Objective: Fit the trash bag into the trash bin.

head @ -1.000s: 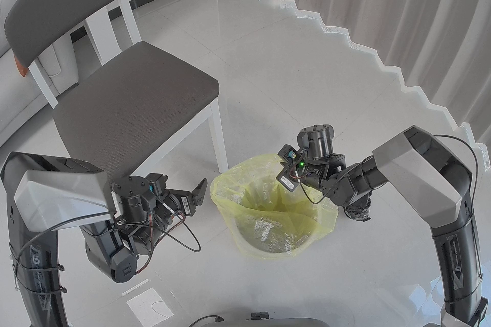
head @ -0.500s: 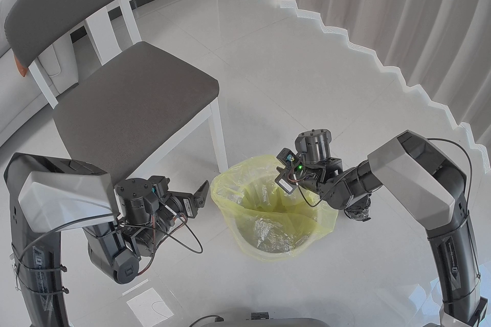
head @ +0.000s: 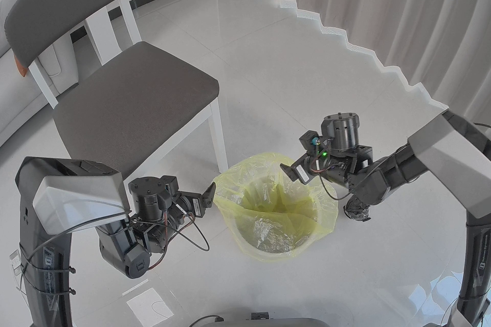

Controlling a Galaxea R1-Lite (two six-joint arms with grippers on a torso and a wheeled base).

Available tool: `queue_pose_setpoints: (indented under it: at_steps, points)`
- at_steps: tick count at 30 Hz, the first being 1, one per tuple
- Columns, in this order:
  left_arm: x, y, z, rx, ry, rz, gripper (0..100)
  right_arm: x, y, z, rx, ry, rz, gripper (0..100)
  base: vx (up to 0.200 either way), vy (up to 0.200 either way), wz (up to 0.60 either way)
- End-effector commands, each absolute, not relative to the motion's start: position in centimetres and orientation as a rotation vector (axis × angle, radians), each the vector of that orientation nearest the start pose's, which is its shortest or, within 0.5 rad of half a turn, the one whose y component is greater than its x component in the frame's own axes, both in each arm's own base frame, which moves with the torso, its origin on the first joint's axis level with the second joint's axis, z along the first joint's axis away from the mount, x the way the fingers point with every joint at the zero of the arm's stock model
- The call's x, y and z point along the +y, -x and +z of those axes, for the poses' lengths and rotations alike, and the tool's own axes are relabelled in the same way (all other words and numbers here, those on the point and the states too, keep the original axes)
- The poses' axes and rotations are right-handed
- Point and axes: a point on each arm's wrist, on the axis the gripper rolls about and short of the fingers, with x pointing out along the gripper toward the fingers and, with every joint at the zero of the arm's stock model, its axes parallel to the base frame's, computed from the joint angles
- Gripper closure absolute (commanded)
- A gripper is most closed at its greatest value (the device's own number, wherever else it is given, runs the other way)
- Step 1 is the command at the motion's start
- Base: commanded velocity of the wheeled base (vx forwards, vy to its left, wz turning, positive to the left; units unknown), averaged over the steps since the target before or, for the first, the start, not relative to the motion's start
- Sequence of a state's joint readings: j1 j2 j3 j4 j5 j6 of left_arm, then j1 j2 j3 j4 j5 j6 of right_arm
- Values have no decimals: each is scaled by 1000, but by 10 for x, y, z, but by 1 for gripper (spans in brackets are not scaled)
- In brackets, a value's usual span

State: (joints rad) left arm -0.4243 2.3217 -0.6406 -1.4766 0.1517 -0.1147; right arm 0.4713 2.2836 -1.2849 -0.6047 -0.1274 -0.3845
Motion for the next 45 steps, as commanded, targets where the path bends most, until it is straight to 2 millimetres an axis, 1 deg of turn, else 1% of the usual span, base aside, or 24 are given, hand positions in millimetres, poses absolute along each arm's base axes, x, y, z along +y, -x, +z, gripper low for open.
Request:
queue_pose_setpoints:
  at_steps: [1, 3, 5, 7, 10, 15, 19, 21, 23, 25, 28, 30, 35, 36, 37, 38, 39, 42, 45]
  points:
    - [-156, -343, 2, 268, 33, -283, 0, 154, -379, 125, 293, 403, 321, 0, 0, 0, 0]
    - [-159, -350, -6, 314, 22, -292, 0, 128, -368, 131, 315, 394, 274, 0, 0, 0, 0]
    - [-161, -359, -14, 334, 17, -294, 0, 109, -358, 136, 330, 387, 238, 0, 0, 0, 0]
    - [-164, -368, -20, 344, 15, -303, 0, 96, -351, 138, 336, 382, 212, 0, 0, 0, 0]
    - [-169, -378, -31, 373, -7, -306, 0, 85, -343, 139, 334, 375, 190, 0, 0, 0, 0]
    - [-174, -395, -37, 379, -11, -288, 0, 81, -336, 129, 347, 378, 186, 0, 0, 0, 0]
    - [-167, -407, -35, 394, -15, -238, 0, 76, -335, 121, 359, 376, 173, 0, 0, 0, 0]
    - [-160, -415, -35, 388, -17, -187, 0, 72, -334, 119, 361, 374, 165, 0, 0, 0, 0]
    - [-157, -419, -34, 382, -16, -171, 0, 71, -333, 118, 359, 373, 165, 0, 0, 0, 0]
    - [-151, -423, -28, 359, -8, -151, 0, 70, -331, 116, 355, 371, 175, 0, 0, 0, 0]
    - [-150, -420, -20, 354, 1, -150, 0, 70, -331, 114, 358, 372, 179, 0, 0, 0, 0]
    - [-152, -418, -22, 366, -5, -162, 0, 70, -331, 112, 364, 372, 180, 0, 0, 0, 0]
    - [-171, -415, -44, 401, -28, -198, 0, 70, -329, 99, 402, 370, 186, 0, 0, 0, 0]
    - [-171, -415, -46, 404, -29, -201, 0, 70, -329, 99, 403, 370, 186, 0, 0, 0, 0]
    - [-176, -415, -56, 424, -37, -207, 0, 69, -327, 95, 411, 363, 188, 0, 0, 0, 0]
    - [-177, -416, -61, 432, -40, -208, 0, 69, -326, 91, 420, 352, 195, 0, 0, 0, 0]
    - [-178, -417, -62, 427, -37, -210, 0, 70, -325, 88, 423, 333, 208, 0, 0, 0, 0]
    - [-177, -415, -58, 420, -22, -211, 0, 73, -322, 75, 456, 250, 250, 0, 0, 0, 0]
    - [-168, -404, -40, 419, 3, -205, 0, 74, -322, 54, 518, 141, 273, 0, 0, 0, 0]
